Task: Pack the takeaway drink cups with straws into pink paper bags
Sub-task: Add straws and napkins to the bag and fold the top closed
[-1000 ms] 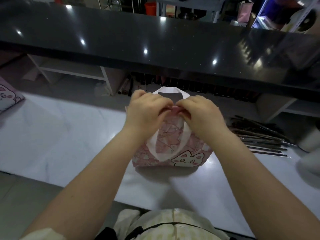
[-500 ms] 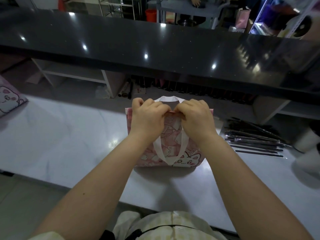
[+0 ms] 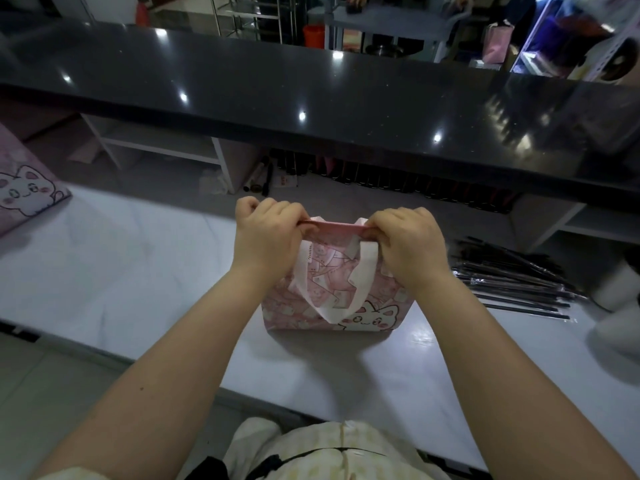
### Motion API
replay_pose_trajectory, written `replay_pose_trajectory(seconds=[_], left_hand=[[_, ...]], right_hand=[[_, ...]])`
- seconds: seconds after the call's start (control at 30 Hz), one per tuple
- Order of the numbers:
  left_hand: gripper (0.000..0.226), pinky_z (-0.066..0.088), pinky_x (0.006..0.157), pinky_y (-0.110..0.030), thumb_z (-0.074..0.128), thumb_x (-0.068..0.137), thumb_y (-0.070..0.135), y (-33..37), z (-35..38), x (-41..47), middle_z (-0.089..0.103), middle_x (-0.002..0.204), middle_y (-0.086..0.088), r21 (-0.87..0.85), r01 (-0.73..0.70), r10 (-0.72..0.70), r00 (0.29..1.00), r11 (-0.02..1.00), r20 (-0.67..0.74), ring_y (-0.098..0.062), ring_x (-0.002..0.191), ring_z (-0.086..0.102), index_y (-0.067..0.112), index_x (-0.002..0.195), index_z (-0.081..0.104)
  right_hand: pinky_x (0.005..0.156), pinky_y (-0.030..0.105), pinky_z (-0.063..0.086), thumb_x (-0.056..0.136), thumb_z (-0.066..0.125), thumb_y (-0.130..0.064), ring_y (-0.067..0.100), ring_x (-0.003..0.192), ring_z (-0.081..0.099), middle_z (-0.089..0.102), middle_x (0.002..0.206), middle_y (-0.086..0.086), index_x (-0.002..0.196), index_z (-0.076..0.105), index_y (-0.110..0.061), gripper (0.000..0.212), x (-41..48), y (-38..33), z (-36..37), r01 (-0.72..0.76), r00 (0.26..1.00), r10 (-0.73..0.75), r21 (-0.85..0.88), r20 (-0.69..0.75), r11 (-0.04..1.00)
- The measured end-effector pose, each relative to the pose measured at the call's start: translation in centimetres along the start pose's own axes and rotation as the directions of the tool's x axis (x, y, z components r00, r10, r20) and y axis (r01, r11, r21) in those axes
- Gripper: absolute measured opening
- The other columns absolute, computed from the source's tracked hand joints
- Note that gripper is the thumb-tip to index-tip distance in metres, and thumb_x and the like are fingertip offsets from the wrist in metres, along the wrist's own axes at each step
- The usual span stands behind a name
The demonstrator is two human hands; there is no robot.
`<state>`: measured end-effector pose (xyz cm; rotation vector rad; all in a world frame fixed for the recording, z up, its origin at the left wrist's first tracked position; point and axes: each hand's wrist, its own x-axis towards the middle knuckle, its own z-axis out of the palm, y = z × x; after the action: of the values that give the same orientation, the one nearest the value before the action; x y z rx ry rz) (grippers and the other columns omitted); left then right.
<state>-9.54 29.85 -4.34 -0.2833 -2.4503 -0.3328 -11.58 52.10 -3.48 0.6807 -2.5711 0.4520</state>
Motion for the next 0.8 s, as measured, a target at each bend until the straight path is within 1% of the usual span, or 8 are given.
replay_pose_trajectory(seconds=[0.1,0.23,0.37,0.43,0.5,0.6,0.73,0.8], left_hand=[[0.010,0.026,0.082,-0.037,0.064,0.091,0.022,-2.0,-0.7,-0.3,0.070,0.079,0.004,0.005,0.042,-0.042,0.999,0.999,-0.013,-0.023,0.074,0.062,0.016,0.085,0.070],[0.011,0.027,0.082,-0.037,0.060,0.090,0.014,-2.9,-1.0,-0.4,0.069,0.076,0.001,-0.033,0.115,-0.115,0.993,0.993,-0.005,-0.024,0.072,0.062,0.014,0.082,0.069],[0.007,0.031,0.083,-0.031,0.069,0.088,0.020,-4.2,-1.4,0.0,0.067,0.076,0.010,-0.149,0.149,-0.149,0.989,0.977,0.017,-0.007,0.067,0.053,0.016,0.085,0.074],[0.007,0.042,0.079,-0.019,0.072,0.086,0.016,-5.4,-1.8,-0.1,0.064,0.081,0.014,-0.302,0.234,-0.215,0.972,0.924,0.094,0.001,0.071,0.052,0.016,0.092,0.075],[0.013,0.042,0.076,-0.007,0.069,0.087,0.008,-5.8,-2.0,-0.1,0.066,0.087,0.013,-0.330,0.274,-0.240,0.961,0.903,0.140,-0.001,0.080,0.056,0.014,0.096,0.076],[0.017,0.040,0.071,0.001,0.065,0.087,0.001,-5.6,-1.8,0.4,0.069,0.084,0.009,-0.319,0.283,-0.270,0.959,0.905,0.085,-0.003,0.076,0.058,0.013,0.092,0.075],[0.014,0.045,0.069,-0.001,0.065,0.090,0.008,-5.5,-1.5,0.8,0.067,0.085,0.013,-0.412,0.351,-0.384,0.923,0.841,0.002,0.001,0.076,0.061,0.017,0.096,0.075],[0.013,0.048,0.069,-0.003,0.069,0.089,0.014,-5.4,-1.4,0.6,0.067,0.085,0.020,-0.537,0.406,-0.462,0.886,0.740,0.033,0.008,0.080,0.062,0.024,0.095,0.073]], right_hand=[[0.072,0.035,0.030,0.088,0.057,-0.005,0.026,0.077,0.057,0.066,0.078,-0.002,0.088,0.066,-0.015,0.014,-0.3,1.4,-0.2,-0.115,0.992,0.116,-0.024,0.042,0.993],[0.077,0.037,0.032,0.086,0.056,-0.002,0.026,0.074,0.058,0.064,0.074,0.000,0.083,0.065,-0.013,0.014,0.1,1.4,0.1,-0.112,0.994,0.112,0.007,0.015,0.994],[0.083,0.039,0.042,0.090,0.059,-0.009,0.021,0.077,0.062,0.068,0.078,-0.004,0.086,0.070,-0.018,0.014,0.9,2.8,-0.2,-0.135,0.991,0.134,0.078,0.020,0.988],[0.081,0.041,0.050,0.091,0.058,-0.012,0.019,0.082,0.062,0.067,0.083,-0.008,0.090,0.069,-0.024,0.016,0.9,4.3,-0.7,-0.262,0.963,0.242,0.191,0.123,0.946],[0.081,0.038,0.053,0.091,0.055,-0.010,0.017,0.087,0.062,0.064,0.085,-0.015,0.092,0.067,-0.032,0.025,0.6,5.3,-0.9,-0.384,0.919,0.340,0.269,0.198,0.883],[0.076,0.041,0.054,0.089,0.049,-0.003,0.018,0.083,0.061,0.061,0.079,-0.017,0.086,0.066,-0.035,0.036,0.7,5.3,-1.0,-0.389,0.921,0.364,0.286,0.138,0.876],[0.073,0.041,0.057,0.090,0.048,-0.001,0.011,0.082,0.062,0.061,0.078,-0.019,0.085,0.066,-0.035,0.039,1.8,4.4,-0.7,-0.382,0.917,0.395,0.414,0.057,0.826],[0.078,0.036,0.057,0.093,0.052,-0.006,0.005,0.085,0.062,0.063,0.084,-0.019,0.088,0.065,-0.036,0.034,2.0,4.4,-0.1,-0.428,0.894,0.439,0.470,0.093,0.772]])
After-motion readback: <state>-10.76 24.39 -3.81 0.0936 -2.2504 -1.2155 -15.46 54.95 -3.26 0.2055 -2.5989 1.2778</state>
